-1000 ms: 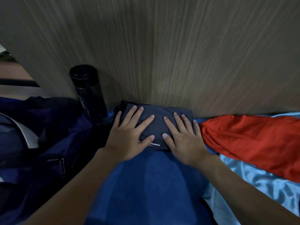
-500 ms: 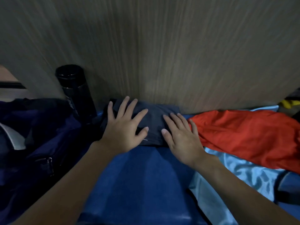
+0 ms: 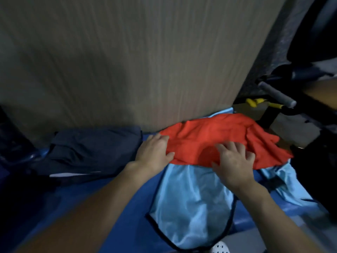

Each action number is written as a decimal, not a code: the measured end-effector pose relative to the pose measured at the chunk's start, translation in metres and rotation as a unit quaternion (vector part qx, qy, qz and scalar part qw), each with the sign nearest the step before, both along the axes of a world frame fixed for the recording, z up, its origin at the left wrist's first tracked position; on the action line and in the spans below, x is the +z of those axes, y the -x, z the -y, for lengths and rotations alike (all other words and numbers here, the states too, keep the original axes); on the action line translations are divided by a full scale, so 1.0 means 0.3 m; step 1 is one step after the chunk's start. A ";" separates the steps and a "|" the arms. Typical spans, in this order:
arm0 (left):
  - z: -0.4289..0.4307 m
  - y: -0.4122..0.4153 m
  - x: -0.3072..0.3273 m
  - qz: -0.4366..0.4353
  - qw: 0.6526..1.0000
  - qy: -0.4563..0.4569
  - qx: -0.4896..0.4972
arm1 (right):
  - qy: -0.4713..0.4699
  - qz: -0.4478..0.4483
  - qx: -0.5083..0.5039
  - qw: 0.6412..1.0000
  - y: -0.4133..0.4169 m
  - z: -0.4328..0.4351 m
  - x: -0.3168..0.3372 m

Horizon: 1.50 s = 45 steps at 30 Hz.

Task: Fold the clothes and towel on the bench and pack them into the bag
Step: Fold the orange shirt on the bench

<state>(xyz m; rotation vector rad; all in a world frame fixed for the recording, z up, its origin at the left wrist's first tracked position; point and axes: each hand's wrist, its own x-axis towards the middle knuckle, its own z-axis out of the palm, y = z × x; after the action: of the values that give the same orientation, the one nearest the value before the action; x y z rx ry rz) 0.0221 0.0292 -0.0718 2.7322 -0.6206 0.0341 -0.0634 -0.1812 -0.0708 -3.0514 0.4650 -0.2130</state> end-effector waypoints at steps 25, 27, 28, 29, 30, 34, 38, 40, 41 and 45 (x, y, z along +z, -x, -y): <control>-0.167 0.229 0.394 0.194 0.953 0.219 0.073 | -0.439 0.249 0.285 0.815 0.100 -0.100 0.274; -0.207 0.252 0.334 0.146 0.975 0.151 0.072 | -0.425 0.191 0.291 0.835 0.131 -0.109 0.213; -0.209 0.257 0.309 0.126 0.980 0.137 0.067 | -0.423 0.177 0.281 0.843 0.143 -0.105 0.187; -0.197 0.259 0.289 0.112 0.983 0.134 0.064 | -0.423 0.172 0.267 0.849 0.150 -0.094 0.167; -0.175 0.259 0.272 0.103 0.984 0.135 0.056 | -0.418 0.171 0.248 0.857 0.156 -0.079 0.148; -0.009 0.254 0.206 0.075 0.991 0.111 -0.004 | -0.254 0.196 0.087 0.943 0.188 0.028 0.082; 0.188 0.222 0.133 0.039 0.991 0.078 -0.105 | -0.209 0.065 -0.154 0.964 0.241 0.150 0.056; 0.275 0.209 0.105 0.009 0.987 0.012 -0.158 | -0.230 0.000 -0.188 0.955 0.235 0.194 0.035; 0.312 0.207 0.093 0.000 0.984 -0.039 -0.175 | -0.223 -0.023 -0.183 0.957 0.227 0.210 0.022; 0.404 0.202 0.056 0.025 0.970 -0.168 -0.176 | -0.211 -0.041 -0.145 0.966 0.215 0.238 0.002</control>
<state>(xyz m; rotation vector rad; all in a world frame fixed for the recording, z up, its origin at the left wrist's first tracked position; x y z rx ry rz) -0.0383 -0.0920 -0.0550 2.8956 -1.2175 -0.0967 -0.1280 -0.2526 -0.0703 -2.5736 0.8412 0.0070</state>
